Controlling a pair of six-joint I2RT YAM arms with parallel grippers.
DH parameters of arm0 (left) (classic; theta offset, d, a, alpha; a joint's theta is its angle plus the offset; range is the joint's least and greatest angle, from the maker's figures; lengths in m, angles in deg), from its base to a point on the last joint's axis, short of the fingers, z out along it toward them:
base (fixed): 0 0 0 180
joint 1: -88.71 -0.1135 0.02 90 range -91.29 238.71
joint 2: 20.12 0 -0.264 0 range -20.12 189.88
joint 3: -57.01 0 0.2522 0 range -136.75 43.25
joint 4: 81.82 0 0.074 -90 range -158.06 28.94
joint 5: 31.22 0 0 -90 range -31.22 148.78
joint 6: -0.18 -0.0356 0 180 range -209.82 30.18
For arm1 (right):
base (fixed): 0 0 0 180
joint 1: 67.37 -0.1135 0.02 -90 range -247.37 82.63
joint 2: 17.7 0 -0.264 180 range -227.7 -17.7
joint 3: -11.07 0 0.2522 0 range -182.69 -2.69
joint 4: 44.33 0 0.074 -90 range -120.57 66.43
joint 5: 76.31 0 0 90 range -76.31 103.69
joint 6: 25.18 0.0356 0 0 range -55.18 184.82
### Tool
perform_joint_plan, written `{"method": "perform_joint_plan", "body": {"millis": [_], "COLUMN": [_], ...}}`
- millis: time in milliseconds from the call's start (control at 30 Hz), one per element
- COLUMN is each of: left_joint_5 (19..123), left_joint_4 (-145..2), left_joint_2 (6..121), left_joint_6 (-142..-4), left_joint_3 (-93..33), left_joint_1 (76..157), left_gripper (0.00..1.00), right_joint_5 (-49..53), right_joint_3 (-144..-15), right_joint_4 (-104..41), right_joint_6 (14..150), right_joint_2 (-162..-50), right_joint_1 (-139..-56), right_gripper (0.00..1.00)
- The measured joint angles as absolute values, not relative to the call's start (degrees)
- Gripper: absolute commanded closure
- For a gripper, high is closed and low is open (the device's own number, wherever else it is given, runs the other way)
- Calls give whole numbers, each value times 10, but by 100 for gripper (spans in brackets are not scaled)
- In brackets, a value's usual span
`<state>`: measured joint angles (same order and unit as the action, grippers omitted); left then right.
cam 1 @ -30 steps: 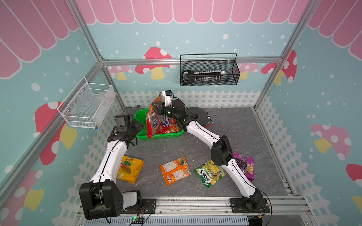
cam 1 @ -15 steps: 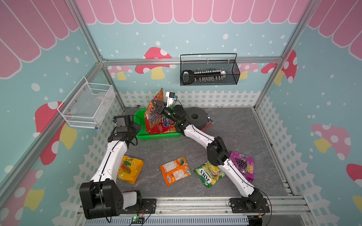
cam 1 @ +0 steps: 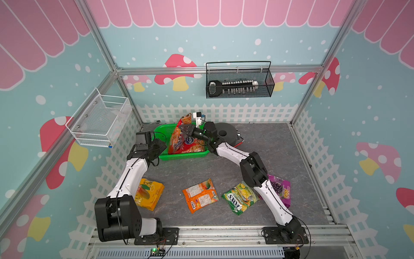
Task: Put the candies in the basket
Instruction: Place the candy in the basket.
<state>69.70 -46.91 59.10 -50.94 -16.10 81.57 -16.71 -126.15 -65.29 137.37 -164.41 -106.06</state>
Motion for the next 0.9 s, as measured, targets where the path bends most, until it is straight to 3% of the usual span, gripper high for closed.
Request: {"method": "perform_joint_plan", "body": {"millis": [367,633,900], "left_joint_5": [734,718,694], "left_joint_4": [-489,-493,-500], "left_joint_2": [634,674,763], "left_joint_6": [-521,-530,-568], "left_joint_3": [-161,-185,-240], "left_joint_1": [841,845,845], "left_gripper": [48,47,46], "right_joint_5": [-215,-174,-125], "right_joint_3": [-1040,-1137,-1264], "right_joint_4": [-570,-341,-210], "right_joint_6": [1328,1194,1100], "right_joint_2": [-1517,-1547,-1609], "right_joint_1": [-994,-978,-982], "right_gripper": [100,100,100]}}
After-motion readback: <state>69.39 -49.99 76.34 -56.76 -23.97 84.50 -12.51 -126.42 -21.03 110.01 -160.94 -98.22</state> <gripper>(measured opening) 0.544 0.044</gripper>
